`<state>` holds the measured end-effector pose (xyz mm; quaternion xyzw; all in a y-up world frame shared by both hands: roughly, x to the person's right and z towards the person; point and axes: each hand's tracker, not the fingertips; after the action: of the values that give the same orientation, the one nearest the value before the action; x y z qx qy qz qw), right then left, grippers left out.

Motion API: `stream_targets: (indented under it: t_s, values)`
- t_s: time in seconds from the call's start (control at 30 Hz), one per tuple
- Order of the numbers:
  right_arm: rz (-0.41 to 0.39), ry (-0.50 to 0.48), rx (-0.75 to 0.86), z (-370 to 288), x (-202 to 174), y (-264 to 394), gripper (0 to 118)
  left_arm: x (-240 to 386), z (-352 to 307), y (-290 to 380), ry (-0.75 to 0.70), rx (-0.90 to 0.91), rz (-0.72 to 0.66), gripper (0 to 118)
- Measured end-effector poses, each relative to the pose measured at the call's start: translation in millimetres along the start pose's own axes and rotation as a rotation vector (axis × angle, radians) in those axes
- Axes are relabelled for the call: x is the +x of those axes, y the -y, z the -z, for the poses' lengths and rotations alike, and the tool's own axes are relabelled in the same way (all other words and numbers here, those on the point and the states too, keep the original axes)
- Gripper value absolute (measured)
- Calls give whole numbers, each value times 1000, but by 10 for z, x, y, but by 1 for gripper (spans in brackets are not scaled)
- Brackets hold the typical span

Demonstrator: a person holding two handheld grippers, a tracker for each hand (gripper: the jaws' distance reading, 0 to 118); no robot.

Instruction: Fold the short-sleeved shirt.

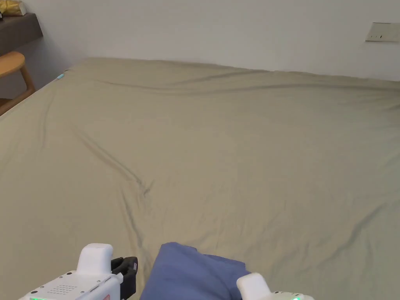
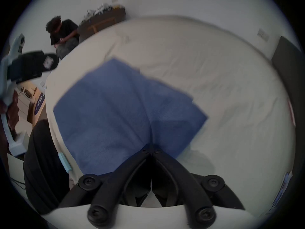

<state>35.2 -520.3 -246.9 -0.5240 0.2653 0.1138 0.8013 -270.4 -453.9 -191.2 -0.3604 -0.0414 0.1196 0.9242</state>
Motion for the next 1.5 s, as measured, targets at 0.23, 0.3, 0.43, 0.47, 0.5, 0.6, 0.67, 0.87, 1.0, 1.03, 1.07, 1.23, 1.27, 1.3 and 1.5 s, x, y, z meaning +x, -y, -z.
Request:
stream_targets:
  t_s: [0.23, 0.3, 0.43, 0.47, 0.5, 0.6, 0.67, 0.87, 1.0, 1.03, 1.07, 1.23, 1.27, 1.3, 1.5]
  values:
    - [9, -47, 17, -30, 117, -71, 1, -418, 341, -100, 169, -122, -246, 37]
    - [-7, -40, 22, -26, 101, -67, 1, -560, 514, -158, 281, -173, -334, 69]
    - [-15, -30, 29, -28, 80, -45, 1, -730, 877, -132, 504, -309, -411, 117]
    - [-13, -30, 35, -36, 78, -28, 1, -704, 928, -101, 494, -330, -460, 118]
    - [-12, -30, 42, -42, 76, -6, 1, -742, 1014, -62, 512, -361, -492, 118]
    - [-10, -41, 63, -39, 106, 30, 1, -650, 1228, 39, 614, -437, -644, 117]
    - [7, -57, 63, -31, 140, 25, 1, -600, 1345, 158, 690, -473, -732, 116]
    - [-14, -59, 45, -21, 139, -14, 1, -125, 1280, 234, 510, -482, -567, 24]
    - [-9, -64, 27, -96, 171, -100, 1, -139, 1323, 113, 464, -448, -450, 24]
    - [6, -61, 28, -152, 180, -127, 1, -85, 1280, 70, 434, -440, -397, 24]
    - [27, -33, 72, -245, 192, -144, 1, -27, 1229, 16, 400, -440, -334, 24]
    - [27, 133, 281, -829, 251, -286, 1, 199, 795, -130, 311, -313, -212, 24]
    - [24, 170, 320, -970, 261, -328, 1, 197, 718, -129, 296, -286, -188, 24]
    - [22, 194, 357, -1100, 274, -372, 1, 200, 657, -152, 287, -276, -181, 24]
    - [24, 376, 564, -1768, 157, -497, 1, 101, 339, -255, 74, -236, -90, 24]
